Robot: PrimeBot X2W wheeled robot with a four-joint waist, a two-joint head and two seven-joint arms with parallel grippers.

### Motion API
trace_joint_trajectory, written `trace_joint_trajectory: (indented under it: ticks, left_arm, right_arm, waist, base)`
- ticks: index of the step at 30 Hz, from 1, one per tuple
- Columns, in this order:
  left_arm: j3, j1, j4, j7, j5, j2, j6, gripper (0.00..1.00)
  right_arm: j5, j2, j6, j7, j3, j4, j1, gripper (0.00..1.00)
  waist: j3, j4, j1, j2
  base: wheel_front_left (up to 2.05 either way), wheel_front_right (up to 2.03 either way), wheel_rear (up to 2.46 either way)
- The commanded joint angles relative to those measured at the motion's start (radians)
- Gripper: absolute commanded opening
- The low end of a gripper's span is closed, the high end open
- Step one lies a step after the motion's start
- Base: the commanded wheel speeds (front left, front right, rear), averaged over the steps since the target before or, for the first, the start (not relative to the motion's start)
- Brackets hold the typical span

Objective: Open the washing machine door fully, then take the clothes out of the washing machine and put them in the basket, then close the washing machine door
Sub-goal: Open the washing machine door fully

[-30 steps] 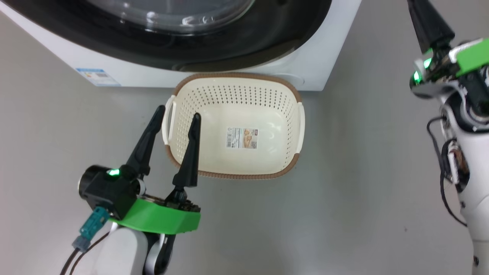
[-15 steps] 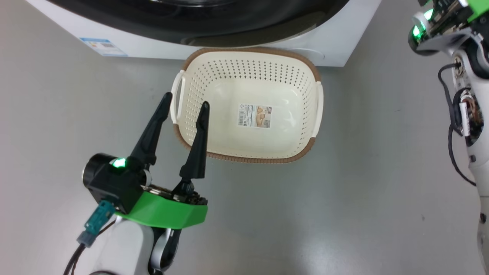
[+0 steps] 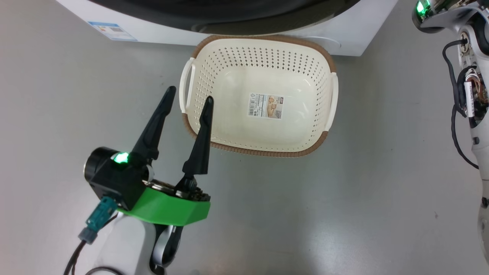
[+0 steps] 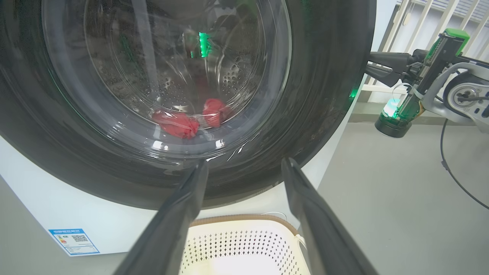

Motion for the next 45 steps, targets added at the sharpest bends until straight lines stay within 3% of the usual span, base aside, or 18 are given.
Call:
trace_joint_trajectory:
  ticks: [1, 16, 36, 43, 44, 45]
  left_arm:
    - [0.023, -0.011, -0.027, -0.005, -0.001, 0.018, 0.004, 1.0]
    - [0.02, -0.01, -0.013, -0.005, -0.018, 0.018, 0.006, 1.0]
    - [0.061, 0.033, 0.039, -0.005, -0.004, 0.018, -0.01, 1.0]
    - [0.072, 0.045, 0.039, -0.005, 0.0, 0.018, -0.012, 1.0]
    - [0.072, 0.044, 0.039, -0.005, 0.0, 0.018, -0.011, 1.0]
    - [0.073, 0.044, 0.039, -0.005, 0.0, 0.018, -0.011, 1.0]
  right_arm:
    - [-0.017, 0.024, 0.001, 0.009, 0.005, -0.023, -0.025, 0.0]
    - [-0.05, 0.018, 0.001, 0.129, 0.052, 0.019, -0.035, 0.0]
    - [-0.066, 0.064, 0.001, 0.207, 0.108, -0.057, 0.106, 0.0]
    - [-0.084, 0.07, 0.001, 0.188, 0.109, -0.066, 0.138, 0.0]
    - [-0.092, 0.07, 0.001, 0.175, 0.109, -0.066, 0.139, 0.13]
    - [-0.101, 0.07, 0.001, 0.16, 0.108, -0.067, 0.14, 0.18]
  waist:
    - [0.002, 0.003, 0.0, 0.0]
    - [-0.011, 0.005, 0.0, 0.0]
    - [-0.115, -0.025, 0.0, 0.0]
    - [-0.121, -0.037, 0.0, 0.0]
    - [-0.119, -0.039, 0.0, 0.0]
    - [-0.118, -0.041, 0.0, 0.0]
  base:
    - [0.0, 0.0, 0.0]
    - [0.0, 0.0, 0.0]
    - [0.0, 0.0, 0.0]
    - [0.0, 0.0, 0.0]
    - [0.0, 0.0, 0.0]
    - [0.0, 0.0, 0.0]
